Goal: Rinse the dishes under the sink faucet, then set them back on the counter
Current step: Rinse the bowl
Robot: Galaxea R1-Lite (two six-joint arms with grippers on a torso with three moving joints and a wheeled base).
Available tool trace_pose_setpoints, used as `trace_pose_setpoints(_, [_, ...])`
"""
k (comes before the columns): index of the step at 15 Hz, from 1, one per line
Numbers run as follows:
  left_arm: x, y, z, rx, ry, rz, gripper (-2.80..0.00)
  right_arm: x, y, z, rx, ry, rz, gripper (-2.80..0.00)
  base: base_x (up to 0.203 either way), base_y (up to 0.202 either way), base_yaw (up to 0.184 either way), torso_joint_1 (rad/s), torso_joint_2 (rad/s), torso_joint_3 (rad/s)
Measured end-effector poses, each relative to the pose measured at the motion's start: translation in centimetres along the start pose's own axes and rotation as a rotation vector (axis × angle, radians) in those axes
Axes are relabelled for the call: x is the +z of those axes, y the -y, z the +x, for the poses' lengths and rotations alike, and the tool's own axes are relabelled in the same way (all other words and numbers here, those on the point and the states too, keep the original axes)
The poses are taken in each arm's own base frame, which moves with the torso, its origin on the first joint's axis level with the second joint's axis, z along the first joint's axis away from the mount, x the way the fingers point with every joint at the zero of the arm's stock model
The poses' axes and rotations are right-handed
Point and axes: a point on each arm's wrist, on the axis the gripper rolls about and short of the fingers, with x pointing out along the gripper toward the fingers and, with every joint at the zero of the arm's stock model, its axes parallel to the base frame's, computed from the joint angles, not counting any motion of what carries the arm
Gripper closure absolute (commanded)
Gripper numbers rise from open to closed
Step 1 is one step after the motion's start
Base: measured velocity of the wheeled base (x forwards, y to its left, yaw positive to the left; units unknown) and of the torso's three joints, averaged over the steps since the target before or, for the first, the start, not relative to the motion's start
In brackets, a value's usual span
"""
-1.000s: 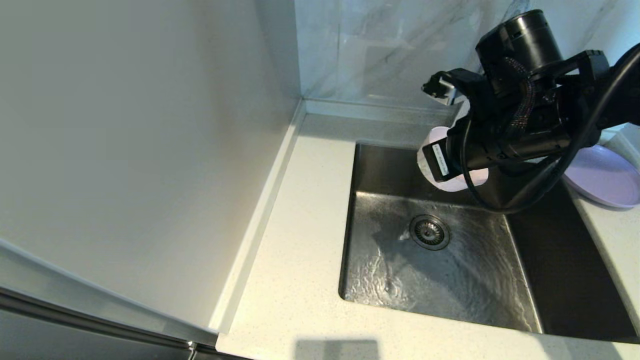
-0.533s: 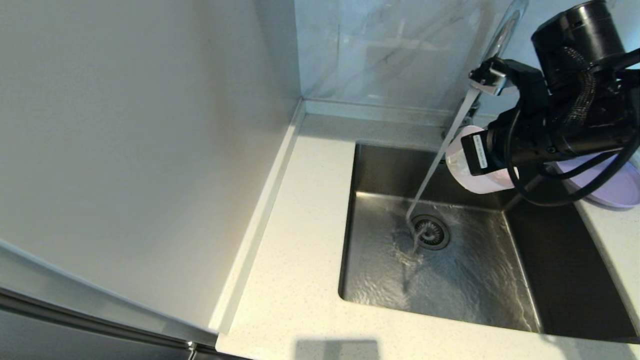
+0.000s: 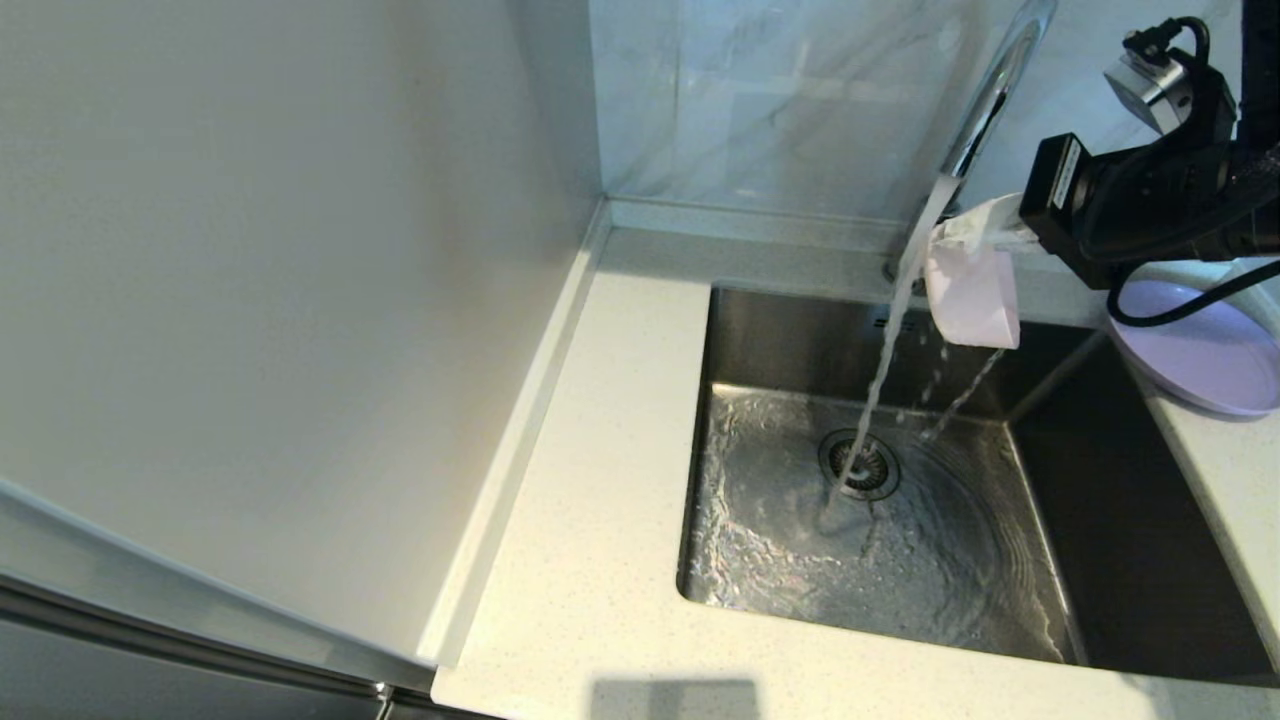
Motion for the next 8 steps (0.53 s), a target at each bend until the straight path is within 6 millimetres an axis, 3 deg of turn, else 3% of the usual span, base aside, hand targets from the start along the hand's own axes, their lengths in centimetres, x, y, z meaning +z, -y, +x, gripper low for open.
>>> trace_pose_setpoints(5, [0.0, 0.0, 0.0, 0.0, 0.0, 0.0, 0.0, -0.4, 5.2, -0.4, -0.034, -0.011, 0.097, 0.0, 0.0, 0.0, 0.0, 0.0, 0.0, 0.0])
trace_pose_setpoints(8, [0.0, 0.0, 0.0, 0.0, 0.0, 0.001, 0.0, -0.1, 6.7, -1.0, 0.028, -0.021, 0.229, 0.0, 0.0, 0.0, 0.0, 0.0, 0.0, 0.0])
